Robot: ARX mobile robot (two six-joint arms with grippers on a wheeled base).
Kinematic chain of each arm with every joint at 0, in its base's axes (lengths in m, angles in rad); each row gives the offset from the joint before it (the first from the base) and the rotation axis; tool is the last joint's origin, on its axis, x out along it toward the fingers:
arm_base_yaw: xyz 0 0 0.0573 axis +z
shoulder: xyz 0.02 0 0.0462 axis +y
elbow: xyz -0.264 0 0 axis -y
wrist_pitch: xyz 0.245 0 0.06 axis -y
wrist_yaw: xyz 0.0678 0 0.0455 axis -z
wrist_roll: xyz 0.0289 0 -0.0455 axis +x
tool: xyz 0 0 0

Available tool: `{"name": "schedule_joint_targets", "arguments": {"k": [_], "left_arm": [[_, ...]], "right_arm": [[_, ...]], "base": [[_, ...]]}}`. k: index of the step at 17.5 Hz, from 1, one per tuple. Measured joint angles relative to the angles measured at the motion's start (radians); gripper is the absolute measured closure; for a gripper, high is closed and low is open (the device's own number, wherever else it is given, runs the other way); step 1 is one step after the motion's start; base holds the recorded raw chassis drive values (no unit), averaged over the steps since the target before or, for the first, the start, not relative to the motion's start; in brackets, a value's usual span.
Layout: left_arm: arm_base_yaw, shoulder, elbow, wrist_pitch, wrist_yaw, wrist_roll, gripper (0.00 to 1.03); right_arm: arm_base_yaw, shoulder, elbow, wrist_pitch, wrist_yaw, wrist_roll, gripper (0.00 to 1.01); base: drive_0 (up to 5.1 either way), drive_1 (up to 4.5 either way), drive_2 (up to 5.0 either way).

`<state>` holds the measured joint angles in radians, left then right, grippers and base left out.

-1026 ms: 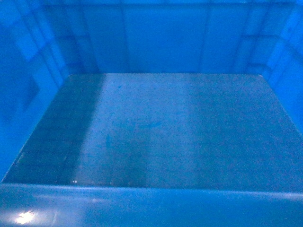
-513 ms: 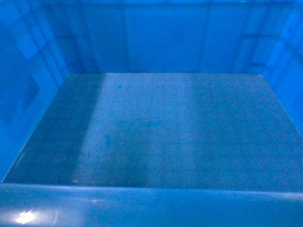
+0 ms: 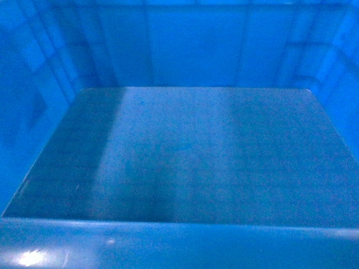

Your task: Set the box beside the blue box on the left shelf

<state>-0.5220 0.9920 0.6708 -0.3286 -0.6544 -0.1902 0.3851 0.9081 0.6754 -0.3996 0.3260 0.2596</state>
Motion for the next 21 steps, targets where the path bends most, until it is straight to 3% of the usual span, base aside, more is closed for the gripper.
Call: {"name": "schedule_joint_targets", "arguments": {"k": [14,21], "left_arm": [[0.000,0.000,0.000,0.000,0.000,0.000,0.73],[0.000,0.002,0.000,0.002,0.002,0.001,0.73]], "right_arm": [[0.000,0.003,0.000,0.003,-0.001,0.001,0.92],[0.000,-0.001,0.000,0.001,0.000,0.002,0.92]], "base": [[0.0,4.21,-4.2],[0.0,0.00,0.0]]}}
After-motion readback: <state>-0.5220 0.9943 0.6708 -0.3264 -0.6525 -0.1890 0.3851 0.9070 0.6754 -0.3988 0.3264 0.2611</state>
